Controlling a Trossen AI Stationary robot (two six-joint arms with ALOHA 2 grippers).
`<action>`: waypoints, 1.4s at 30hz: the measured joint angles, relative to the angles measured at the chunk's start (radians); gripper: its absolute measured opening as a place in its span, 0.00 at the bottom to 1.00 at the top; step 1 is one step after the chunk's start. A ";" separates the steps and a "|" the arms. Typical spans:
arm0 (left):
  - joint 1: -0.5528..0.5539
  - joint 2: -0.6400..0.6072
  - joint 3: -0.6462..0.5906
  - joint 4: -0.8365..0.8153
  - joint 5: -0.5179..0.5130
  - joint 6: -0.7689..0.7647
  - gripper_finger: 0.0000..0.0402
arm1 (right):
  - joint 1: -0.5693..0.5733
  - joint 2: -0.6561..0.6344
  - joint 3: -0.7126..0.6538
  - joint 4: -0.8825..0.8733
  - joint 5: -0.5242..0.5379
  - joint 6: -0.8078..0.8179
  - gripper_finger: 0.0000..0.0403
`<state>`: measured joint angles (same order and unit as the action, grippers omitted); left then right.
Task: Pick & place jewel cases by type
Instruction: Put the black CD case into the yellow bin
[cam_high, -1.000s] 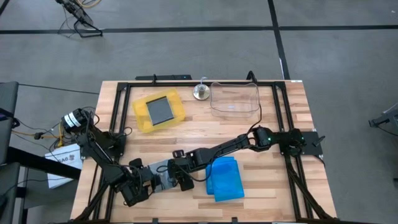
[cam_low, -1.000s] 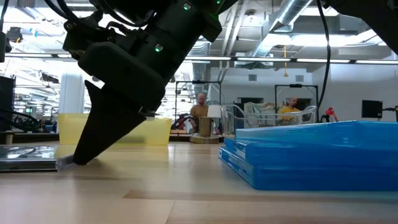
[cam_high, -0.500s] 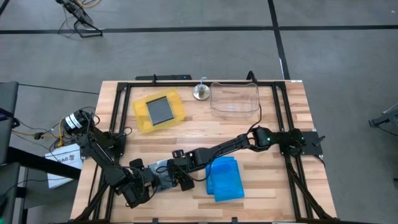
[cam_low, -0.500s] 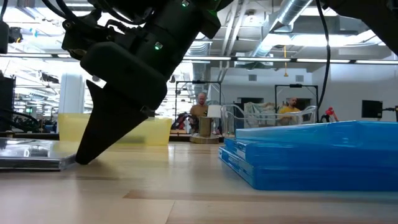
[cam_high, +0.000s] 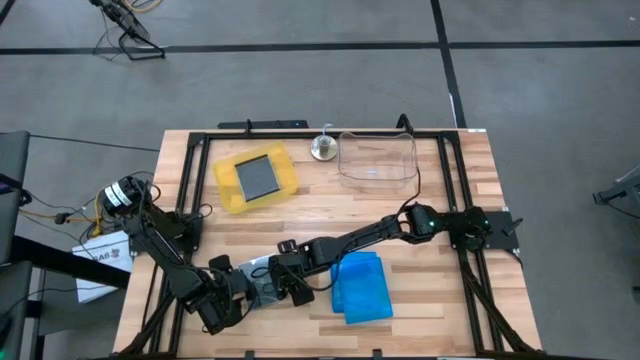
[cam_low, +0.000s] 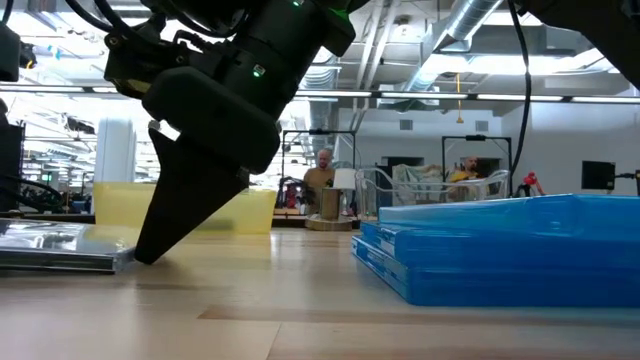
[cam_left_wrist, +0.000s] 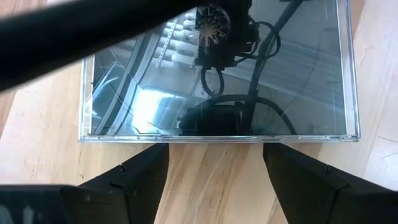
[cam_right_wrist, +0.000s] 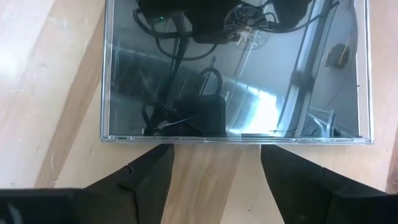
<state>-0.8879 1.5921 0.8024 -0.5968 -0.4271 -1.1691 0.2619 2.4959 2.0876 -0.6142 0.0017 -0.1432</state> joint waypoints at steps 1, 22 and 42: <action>0.001 0.000 0.000 0.001 -0.002 -0.001 0.64 | 0.000 -0.002 0.000 -0.007 0.000 0.000 0.60; 0.077 -0.056 0.003 -0.048 -0.032 0.060 0.64 | -0.036 -0.011 0.105 -0.224 0.008 -0.046 0.60; 0.118 -0.149 0.003 -0.112 -0.057 0.082 0.64 | -0.051 -0.009 0.127 -0.272 0.013 -0.053 0.60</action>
<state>-0.7699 1.4432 0.8059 -0.7092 -0.4843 -1.0873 0.2108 2.4868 2.2146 -0.8862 0.0151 -0.1963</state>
